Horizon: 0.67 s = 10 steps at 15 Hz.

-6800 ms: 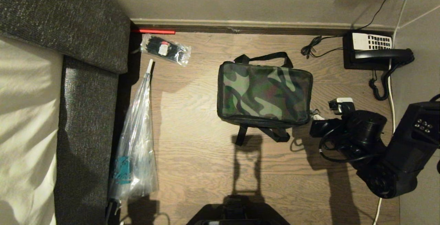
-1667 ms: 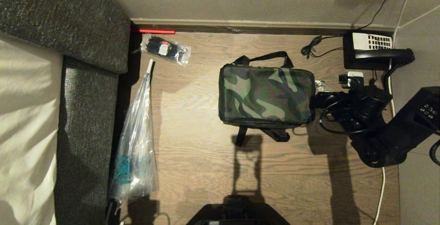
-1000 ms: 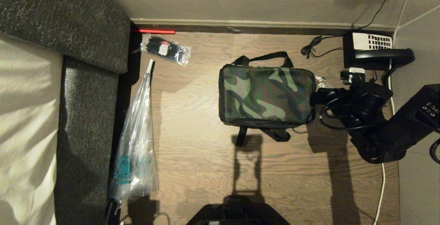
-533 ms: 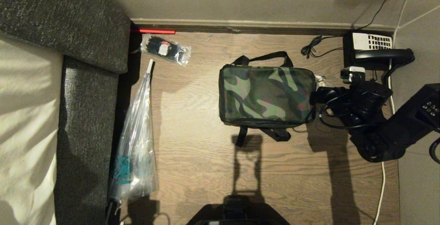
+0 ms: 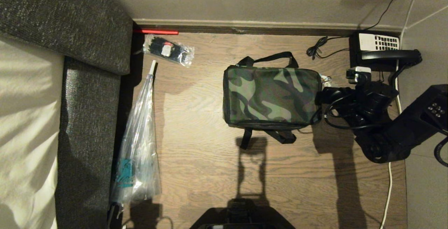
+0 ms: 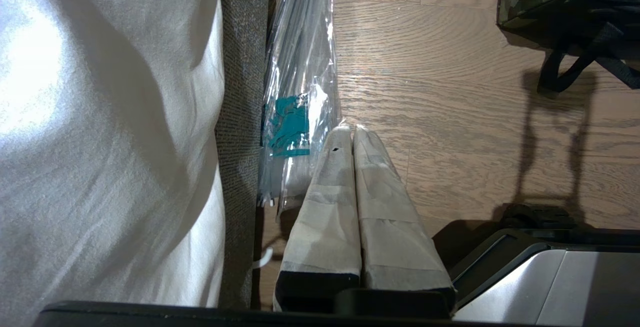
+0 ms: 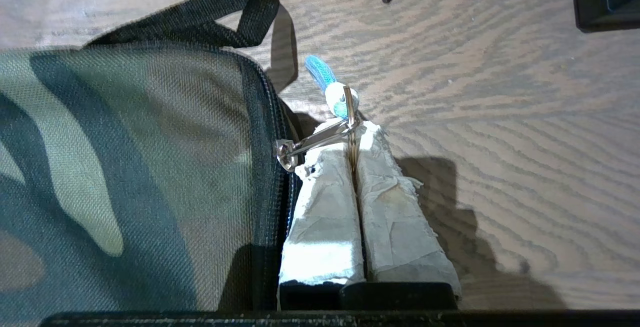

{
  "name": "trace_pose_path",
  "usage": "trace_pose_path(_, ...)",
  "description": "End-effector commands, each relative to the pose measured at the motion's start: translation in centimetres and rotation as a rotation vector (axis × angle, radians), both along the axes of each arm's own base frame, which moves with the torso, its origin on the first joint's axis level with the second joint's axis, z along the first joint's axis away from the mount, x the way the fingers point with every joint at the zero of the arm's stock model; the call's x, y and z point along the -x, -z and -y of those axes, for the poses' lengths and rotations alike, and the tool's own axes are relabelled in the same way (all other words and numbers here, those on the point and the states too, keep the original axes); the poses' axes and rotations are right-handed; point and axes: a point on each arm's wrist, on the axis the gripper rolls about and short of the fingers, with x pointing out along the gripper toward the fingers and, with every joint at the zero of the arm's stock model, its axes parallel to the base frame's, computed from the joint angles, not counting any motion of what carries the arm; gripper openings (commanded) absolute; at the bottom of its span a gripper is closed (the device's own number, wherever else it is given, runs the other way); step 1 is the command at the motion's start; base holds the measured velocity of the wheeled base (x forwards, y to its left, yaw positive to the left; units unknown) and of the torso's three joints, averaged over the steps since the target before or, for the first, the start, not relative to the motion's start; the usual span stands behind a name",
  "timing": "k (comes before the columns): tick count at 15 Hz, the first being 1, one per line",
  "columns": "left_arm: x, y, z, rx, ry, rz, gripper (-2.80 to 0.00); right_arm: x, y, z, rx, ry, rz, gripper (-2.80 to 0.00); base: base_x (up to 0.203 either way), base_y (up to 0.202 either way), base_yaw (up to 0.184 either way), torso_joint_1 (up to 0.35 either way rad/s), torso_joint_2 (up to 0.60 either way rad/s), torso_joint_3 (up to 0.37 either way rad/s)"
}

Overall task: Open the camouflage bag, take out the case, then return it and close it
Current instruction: Open the top of the storage box

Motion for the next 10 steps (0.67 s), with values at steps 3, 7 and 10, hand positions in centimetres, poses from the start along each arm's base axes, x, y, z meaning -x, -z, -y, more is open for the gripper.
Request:
trace_pose_path(3,0.0,0.0,0.0,0.0,0.0,0.0,-2.8,0.01,-0.38,-0.02,-0.015,-0.005,0.015,-2.8,0.0,0.0,0.0,0.0,0.0,0.0)
trace_pose_path(7,0.0,0.0,0.0,0.0,0.0,0.0,-2.8,0.03,-0.44,0.06,-0.083,-0.017,-0.008,-2.8,0.0,0.0,0.0,0.0,0.0,0.0)
trace_pose_path(10,0.0,0.0,0.0,0.0,0.0,0.0,-2.8,-0.03,-0.63,0.65,-0.129,-0.014,-0.005,-2.8,0.0,0.0,0.0,0.0,0.0,0.0)
